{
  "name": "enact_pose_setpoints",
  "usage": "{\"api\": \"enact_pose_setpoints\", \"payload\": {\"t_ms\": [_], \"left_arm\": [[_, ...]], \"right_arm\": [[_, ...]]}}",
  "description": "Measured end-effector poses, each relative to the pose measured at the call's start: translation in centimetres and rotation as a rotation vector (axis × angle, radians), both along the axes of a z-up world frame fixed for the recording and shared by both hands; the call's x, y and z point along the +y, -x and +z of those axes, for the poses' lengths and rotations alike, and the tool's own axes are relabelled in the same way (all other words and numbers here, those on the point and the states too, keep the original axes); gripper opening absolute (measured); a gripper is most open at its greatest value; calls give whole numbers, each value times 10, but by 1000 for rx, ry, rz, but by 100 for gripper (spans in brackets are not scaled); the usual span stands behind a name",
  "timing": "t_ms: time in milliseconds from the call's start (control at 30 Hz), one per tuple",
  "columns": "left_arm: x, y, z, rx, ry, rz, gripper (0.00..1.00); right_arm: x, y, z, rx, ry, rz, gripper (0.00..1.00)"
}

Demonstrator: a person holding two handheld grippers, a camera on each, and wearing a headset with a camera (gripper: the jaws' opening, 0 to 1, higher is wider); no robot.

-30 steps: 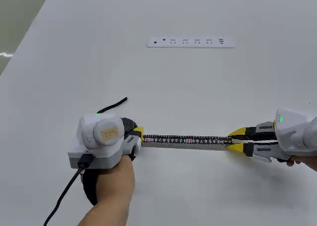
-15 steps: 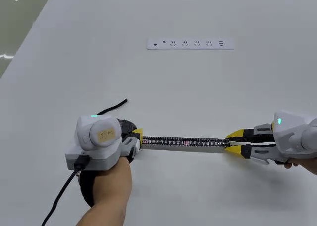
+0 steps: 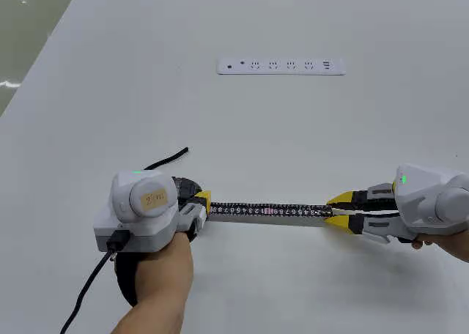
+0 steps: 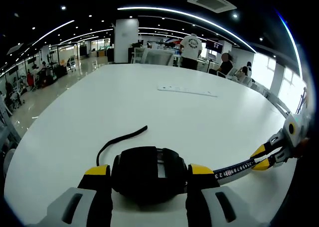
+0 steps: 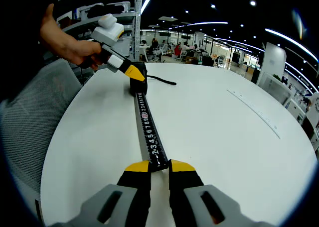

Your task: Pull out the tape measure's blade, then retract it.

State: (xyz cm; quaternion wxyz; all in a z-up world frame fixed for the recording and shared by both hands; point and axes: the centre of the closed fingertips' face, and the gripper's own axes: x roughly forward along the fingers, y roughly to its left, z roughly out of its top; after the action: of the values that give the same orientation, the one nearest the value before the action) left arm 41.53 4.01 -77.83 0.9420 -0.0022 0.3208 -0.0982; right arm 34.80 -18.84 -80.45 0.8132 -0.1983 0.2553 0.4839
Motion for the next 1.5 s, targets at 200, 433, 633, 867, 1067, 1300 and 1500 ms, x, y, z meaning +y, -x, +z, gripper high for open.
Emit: {"api": "enact_pose_setpoints", "payload": {"t_ms": [200,433,633,867,1067,1300,1500], "left_arm": [[0,0,0,-1,2,2,55],[1,0,0,3,4,-3,55],[1,0,0,4,8,-5,55],[1,0,0,6,13,-9,55],[1,0,0,7,17,-6,55],[1,0,0,7,21,-4,56],[1,0,0,9,26,-6,56]], "right_arm": [[2,-1,0,-2,-1,2,11],[7,-3,-2,-4,-7,7,11],[10,-5,-2,-6,-13,10,11],[16,-8,-4,-6,-20,16,11],[21,-10,-3,-9,-21,22,11],[24,-12,-1,-12,-22,25,11],[29,-13,-1,-11,-22,31,11]]}}
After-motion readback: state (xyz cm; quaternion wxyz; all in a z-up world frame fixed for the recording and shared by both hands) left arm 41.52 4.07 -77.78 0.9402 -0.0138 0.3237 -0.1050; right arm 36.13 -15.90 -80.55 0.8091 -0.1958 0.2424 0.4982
